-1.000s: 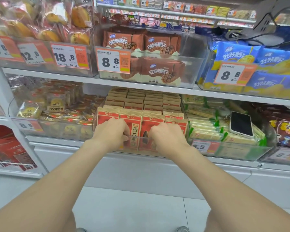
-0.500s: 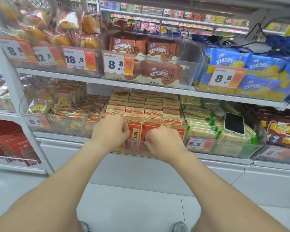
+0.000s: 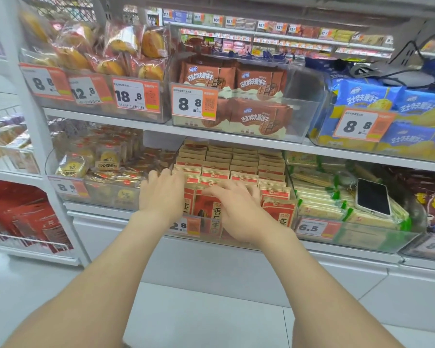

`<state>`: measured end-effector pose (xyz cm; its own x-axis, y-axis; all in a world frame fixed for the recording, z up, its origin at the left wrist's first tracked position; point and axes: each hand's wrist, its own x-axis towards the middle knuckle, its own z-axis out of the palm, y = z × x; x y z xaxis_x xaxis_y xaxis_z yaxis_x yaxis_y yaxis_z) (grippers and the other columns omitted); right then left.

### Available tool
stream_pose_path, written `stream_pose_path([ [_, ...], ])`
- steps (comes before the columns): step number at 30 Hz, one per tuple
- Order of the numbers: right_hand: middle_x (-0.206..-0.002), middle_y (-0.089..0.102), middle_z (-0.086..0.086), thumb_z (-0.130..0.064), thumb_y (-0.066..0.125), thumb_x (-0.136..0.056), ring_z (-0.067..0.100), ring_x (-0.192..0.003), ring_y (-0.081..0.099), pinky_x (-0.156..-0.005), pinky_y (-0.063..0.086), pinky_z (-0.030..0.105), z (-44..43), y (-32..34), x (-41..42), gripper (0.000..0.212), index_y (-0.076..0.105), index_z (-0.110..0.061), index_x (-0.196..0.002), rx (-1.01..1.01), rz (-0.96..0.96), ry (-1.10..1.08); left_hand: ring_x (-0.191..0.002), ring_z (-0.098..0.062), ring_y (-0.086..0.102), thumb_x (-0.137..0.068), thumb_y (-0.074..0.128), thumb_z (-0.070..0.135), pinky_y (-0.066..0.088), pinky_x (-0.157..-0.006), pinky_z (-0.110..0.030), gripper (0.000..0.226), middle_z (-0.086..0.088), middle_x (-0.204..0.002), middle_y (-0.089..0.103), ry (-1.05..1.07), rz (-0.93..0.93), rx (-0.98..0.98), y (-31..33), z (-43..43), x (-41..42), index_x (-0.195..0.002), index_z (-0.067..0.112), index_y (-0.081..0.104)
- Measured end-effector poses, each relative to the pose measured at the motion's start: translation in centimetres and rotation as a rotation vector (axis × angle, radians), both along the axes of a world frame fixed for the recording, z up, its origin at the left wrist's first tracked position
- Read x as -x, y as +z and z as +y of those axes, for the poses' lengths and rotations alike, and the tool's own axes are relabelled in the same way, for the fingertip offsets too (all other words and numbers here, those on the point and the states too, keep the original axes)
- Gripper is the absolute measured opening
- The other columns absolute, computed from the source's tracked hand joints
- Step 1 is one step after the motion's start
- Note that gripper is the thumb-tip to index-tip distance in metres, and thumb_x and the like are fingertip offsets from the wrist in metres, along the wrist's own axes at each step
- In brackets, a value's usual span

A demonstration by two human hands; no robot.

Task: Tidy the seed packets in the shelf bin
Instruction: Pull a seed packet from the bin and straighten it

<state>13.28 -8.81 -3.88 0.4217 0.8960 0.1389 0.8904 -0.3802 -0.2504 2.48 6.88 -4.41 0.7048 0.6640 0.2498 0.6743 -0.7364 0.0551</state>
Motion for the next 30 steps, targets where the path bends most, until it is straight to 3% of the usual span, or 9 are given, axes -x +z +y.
stream_pose_path([
  [4,-0.153,0.051,-0.008,0.007,0.049,-0.093,0.020,-0.145,0.037,-0.125,0.015,0.055,0.2,-0.2,-0.8,0.073,0.052,-0.036,-0.152,-0.033,-0.032,-0.003,-0.118,-0.041,0.047,-0.093,0.064,0.001,0.045,-0.097,-0.049,0.048,-0.013,-0.130,0.056,-0.002,-0.129,0.035,0.7,-0.3,0.5,-0.137,0.019,0.055],
  [8,-0.150,0.051,-0.011,0.006,0.045,-0.093,0.018,-0.146,0.036,-0.127,0.014,0.055,-0.3,-0.3,-1.0,0.069,0.059,-0.036,-0.146,-0.024,0.031,0.053,-0.103,-0.038,0.040,-0.084,0.059,-0.010,0.039,-0.084,-0.046,0.050,-0.020,-0.124,0.042,-0.062,-0.477,-0.004,2.2,-1.6,0.9,-0.128,0.011,0.051],
  [14,-0.132,0.068,-0.022,-0.015,0.056,-0.107,-0.004,-0.130,0.056,-0.116,0.046,0.035,-3.4,3.9,0.4,0.035,0.068,-0.033,-0.135,-0.689,0.364,-0.037,-0.101,-0.030,0.039,-0.092,0.041,-0.006,0.034,-0.091,-0.033,0.031,-0.019,-0.112,0.042,-0.318,-0.910,-0.218,5.1,-4.7,0.4,-0.115,0.001,0.061],
  [16,-0.124,0.073,-0.017,-0.017,0.059,-0.108,0.001,-0.123,0.065,-0.108,0.054,0.036,-4.4,4.8,0.9,0.031,0.069,-0.031,-0.133,-0.769,0.521,0.003,-0.102,-0.025,0.041,-0.096,0.041,-0.005,0.037,-0.093,-0.028,0.029,-0.017,-0.114,0.042,-0.422,-1.012,-0.186,5.8,-5.8,0.0,-0.115,-0.002,0.063],
  [21,-0.113,0.078,-0.011,-0.023,0.067,-0.106,0.011,-0.109,0.073,-0.097,0.060,0.039,-6.2,4.6,1.1,0.021,0.073,-0.025,-0.125,-0.783,0.597,0.017,-0.110,-0.010,0.047,-0.102,0.045,-0.006,0.040,-0.103,-0.019,0.029,-0.010,-0.125,0.042,-0.513,-1.095,0.069,5.9,-8.9,-1.9,-0.123,0.003,0.063],
  [24,-0.100,0.080,-0.009,-0.025,0.072,-0.101,0.013,-0.092,0.076,-0.086,0.062,0.049,-7.0,4.1,0.1,0.010,0.077,-0.023,-0.110,-0.867,0.548,-0.114,-0.127,-0.014,0.049,-0.101,0.057,0.001,0.043,-0.113,-0.034,0.031,-0.004,-0.133,0.042,-0.476,-1.160,0.275,5.4,-10.3,-3.1,-0.129,0.013,0.053],
  [26,-0.091,0.079,-0.009,-0.029,0.075,-0.098,0.013,-0.082,0.074,-0.080,0.062,0.051,-7.2,3.9,-0.4,0.005,0.076,-0.024,-0.100,-0.923,0.524,-0.202,-0.123,-0.015,0.052,-0.101,0.063,0.009,0.048,-0.108,-0.040,0.023,0.000,-0.129,0.044,-0.458,-1.136,0.383,5.1,-11.2,-3.8,-0.120,0.018,0.054],
  [28,-0.083,0.076,-0.008,-0.038,0.074,-0.093,0.016,-0.076,0.071,-0.077,0.060,0.053,-7.4,3.9,-0.6,0.014,0.071,-0.025,-0.089,-0.949,0.529,-0.240,-0.120,-0.007,0.053,-0.104,0.063,0.022,0.048,-0.107,-0.041,0.008,0.001,-0.124,0.055,-0.427,-1.053,0.537,4.6,-12.1,-4.6,-0.111,0.025,0.060],
  [30,-0.077,0.070,-0.008,-0.046,0.067,-0.089,0.021,-0.074,0.066,-0.075,0.057,0.055,-7.5,3.9,-0.7,0.024,0.062,-0.024,-0.083,-0.938,0.562,-0.222,-0.118,-0.012,0.060,-0.105,0.056,0.042,0.049,-0.106,-0.047,0.014,0.004,-0.119,0.066,-0.422,-1.029,0.737,4.3,-12.9,-5.1,-0.110,0.031,0.062],
])
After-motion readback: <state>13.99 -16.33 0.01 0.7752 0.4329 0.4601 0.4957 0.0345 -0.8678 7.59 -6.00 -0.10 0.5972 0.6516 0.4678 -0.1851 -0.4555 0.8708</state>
